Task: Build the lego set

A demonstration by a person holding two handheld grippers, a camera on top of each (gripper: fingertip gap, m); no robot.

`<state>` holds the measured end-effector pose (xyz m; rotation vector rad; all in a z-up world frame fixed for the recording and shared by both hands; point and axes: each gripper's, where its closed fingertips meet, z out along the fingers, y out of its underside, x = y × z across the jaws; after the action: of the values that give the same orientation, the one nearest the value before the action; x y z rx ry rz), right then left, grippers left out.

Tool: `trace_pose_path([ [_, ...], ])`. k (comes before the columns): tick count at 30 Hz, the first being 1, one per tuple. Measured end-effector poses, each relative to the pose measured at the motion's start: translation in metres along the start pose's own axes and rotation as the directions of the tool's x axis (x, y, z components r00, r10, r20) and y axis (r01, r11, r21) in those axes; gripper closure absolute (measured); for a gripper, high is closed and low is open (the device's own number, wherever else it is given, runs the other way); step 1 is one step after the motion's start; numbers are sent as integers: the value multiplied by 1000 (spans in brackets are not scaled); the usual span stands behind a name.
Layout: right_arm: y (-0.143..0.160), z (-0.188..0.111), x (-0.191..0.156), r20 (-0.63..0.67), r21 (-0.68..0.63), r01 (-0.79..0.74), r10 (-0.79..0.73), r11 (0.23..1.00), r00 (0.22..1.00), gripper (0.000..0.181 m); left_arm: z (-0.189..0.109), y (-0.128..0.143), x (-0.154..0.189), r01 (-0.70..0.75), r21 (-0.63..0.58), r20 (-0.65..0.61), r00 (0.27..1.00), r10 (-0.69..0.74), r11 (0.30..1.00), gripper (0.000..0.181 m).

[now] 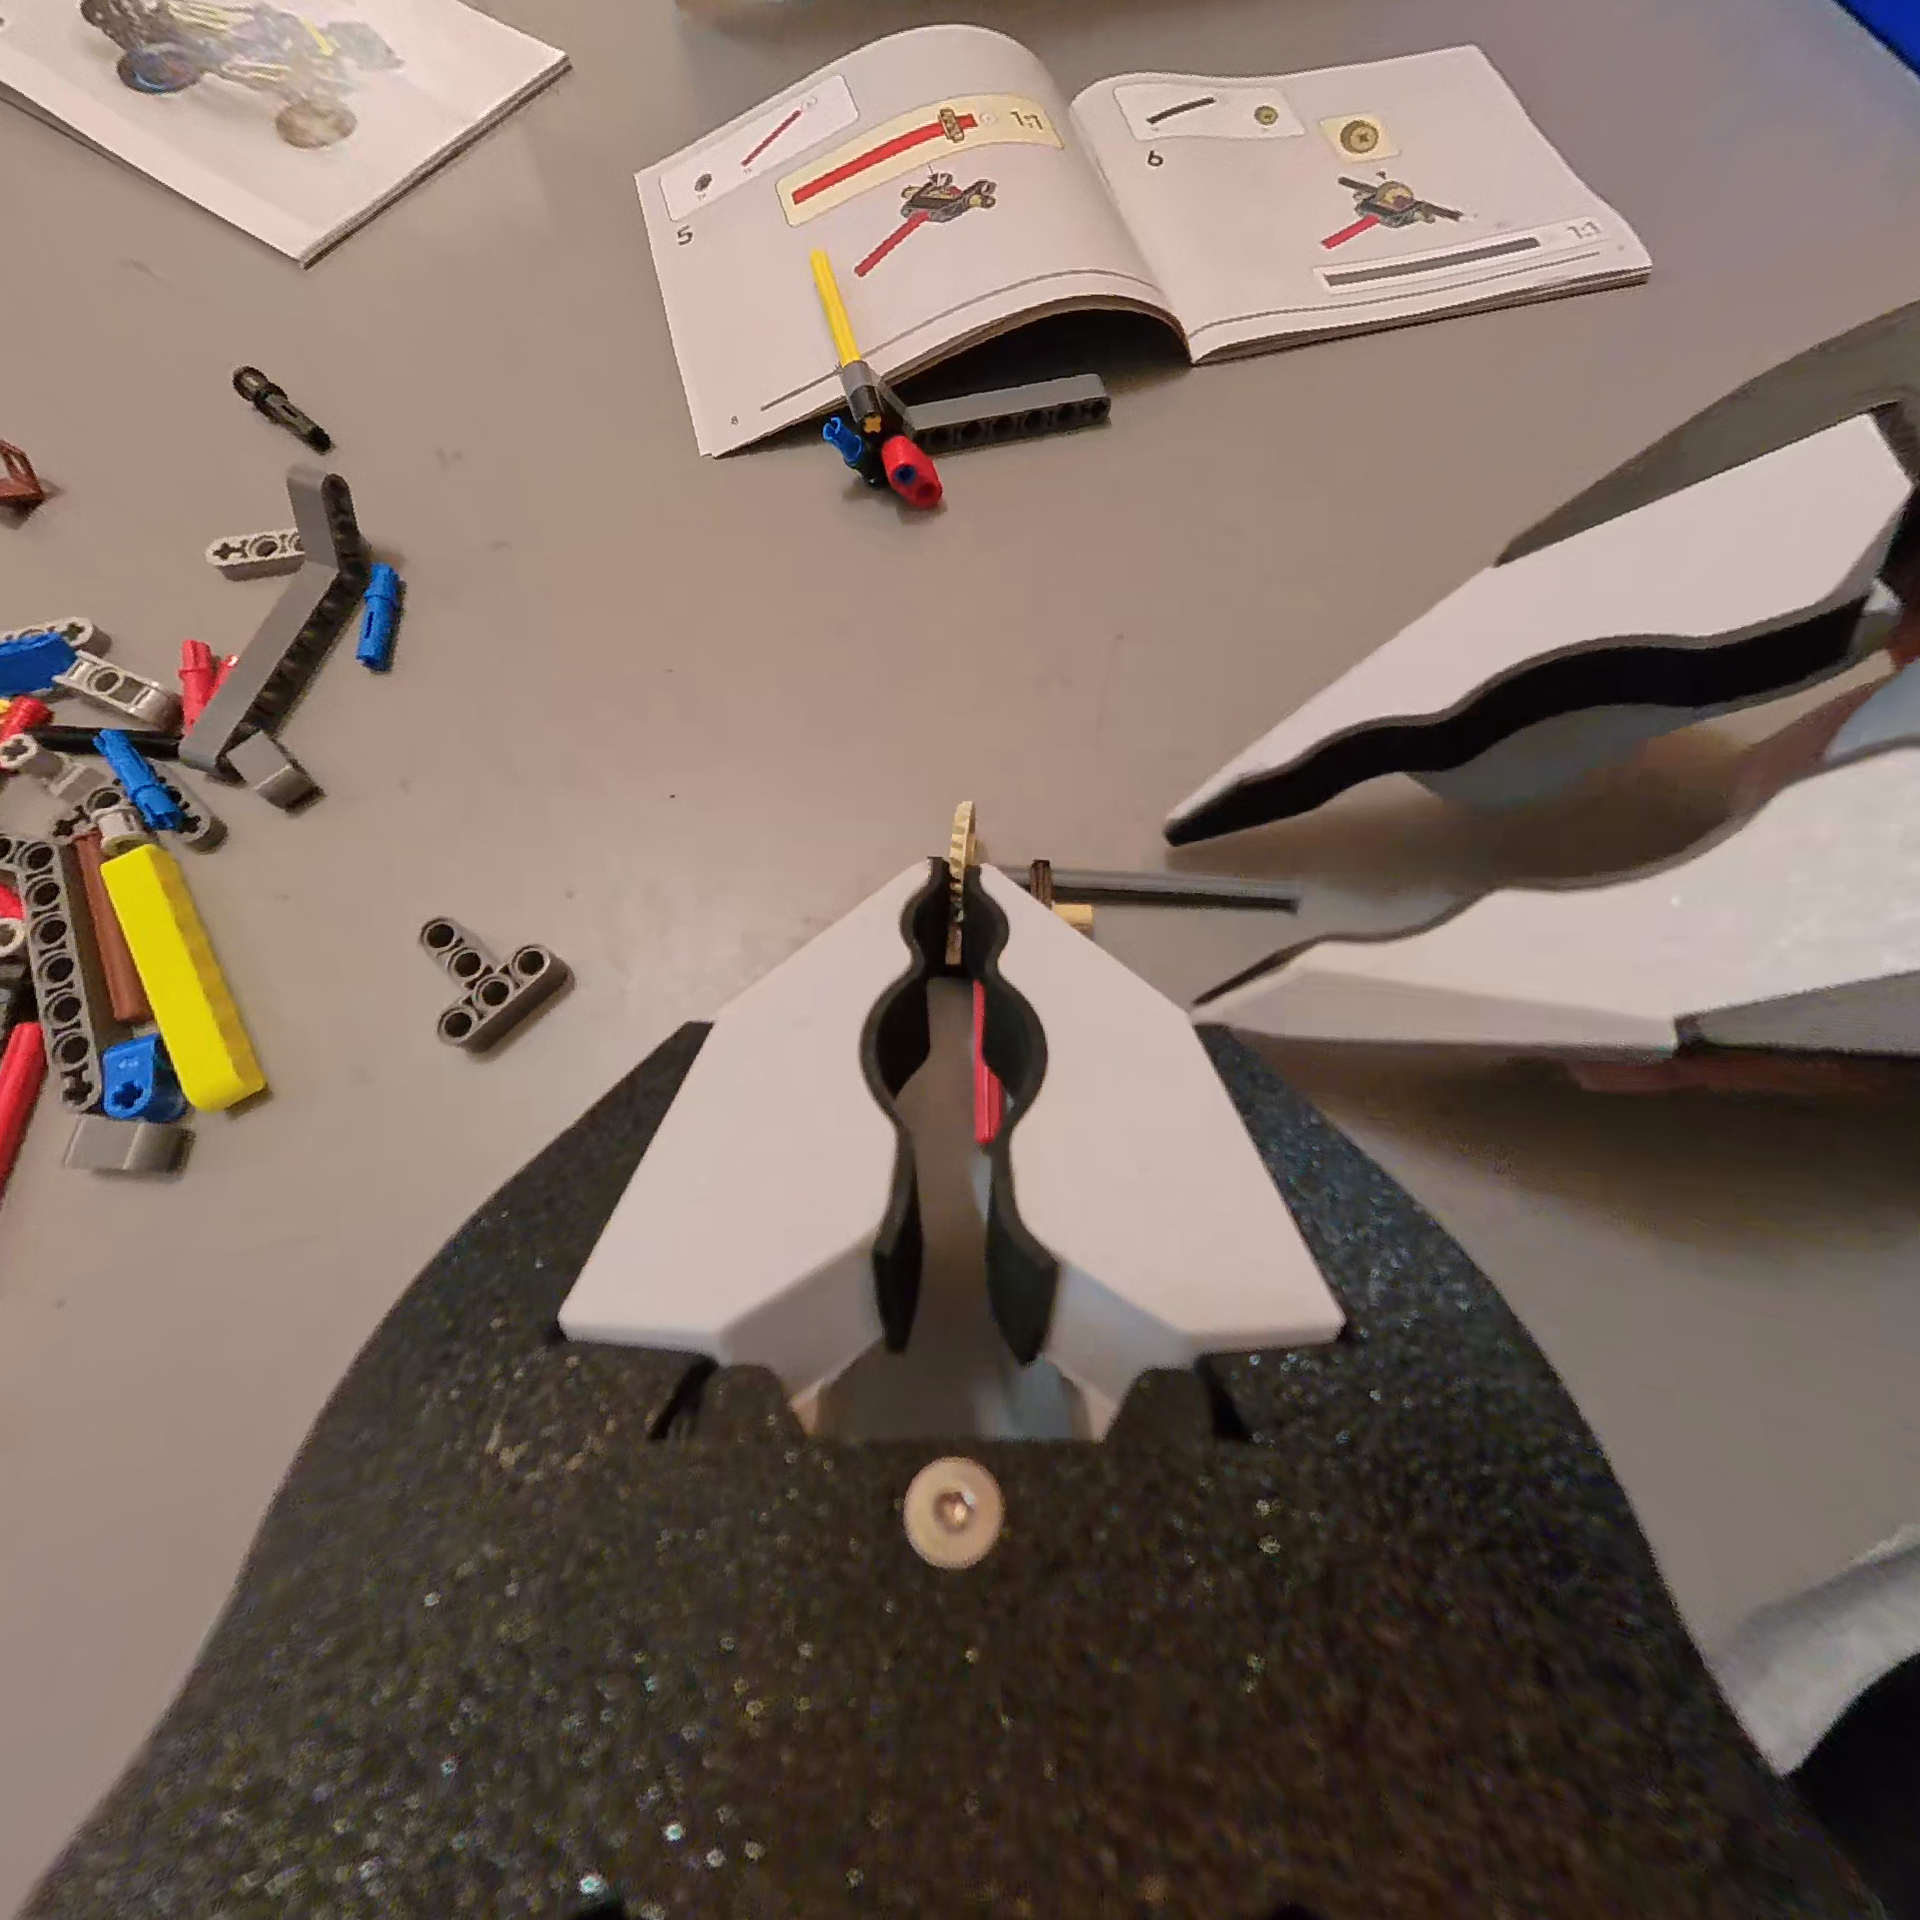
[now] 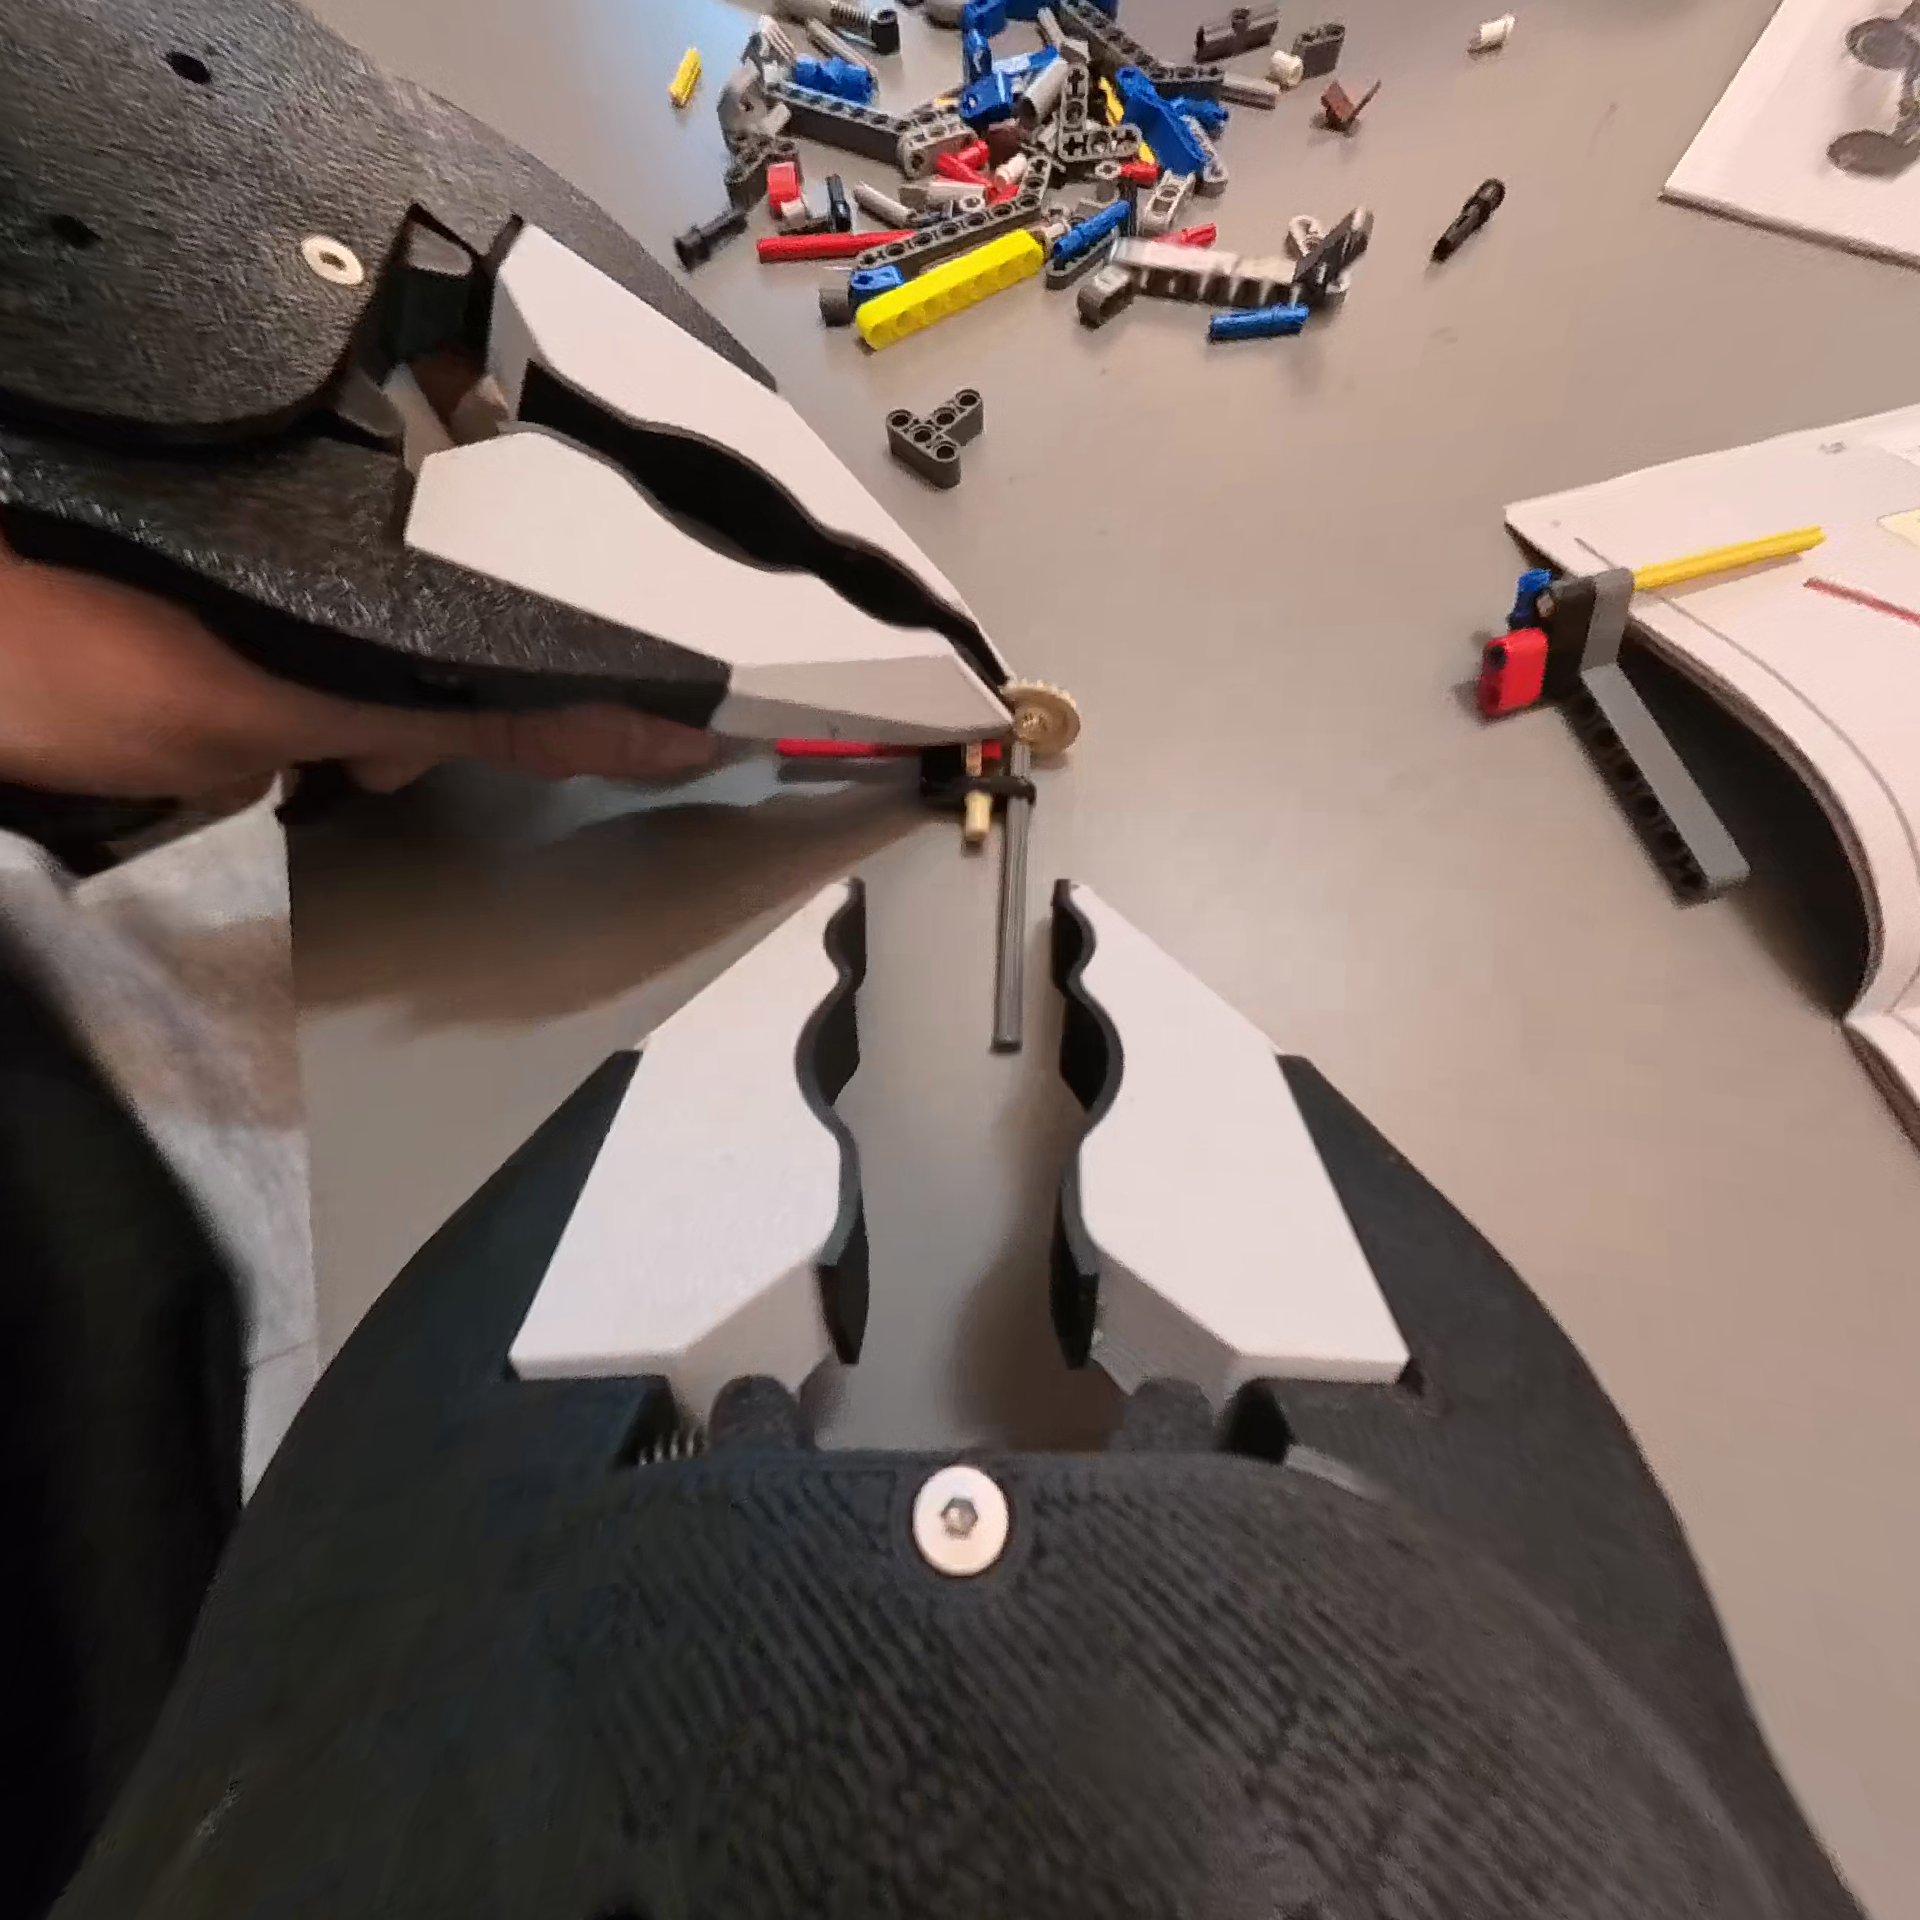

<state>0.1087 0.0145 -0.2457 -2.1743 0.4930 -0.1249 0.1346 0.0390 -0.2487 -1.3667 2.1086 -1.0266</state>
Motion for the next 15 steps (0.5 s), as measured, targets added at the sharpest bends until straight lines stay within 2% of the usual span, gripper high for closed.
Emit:
trace_pose_path([
  [5,13,-5,8,6,-60,7,-7,998,1000,162,0,0,0,-12,-1,8,1000,12,1000,181],
  [7,13,-4,9,2,-64,27,-27,998,1000,177,0,1,0,-17,-3,12,1000,17,1000,181],
  [10,12,0,0,44,-61,21,-19,998,999,178,-1,2,0,-13,-7,15,1000,13,1000,181],
  [15,11,3,0,-39,-61,44,-47,997,998,179,-5,2,-1,-22,10,23,1000,22,1000,181],
])
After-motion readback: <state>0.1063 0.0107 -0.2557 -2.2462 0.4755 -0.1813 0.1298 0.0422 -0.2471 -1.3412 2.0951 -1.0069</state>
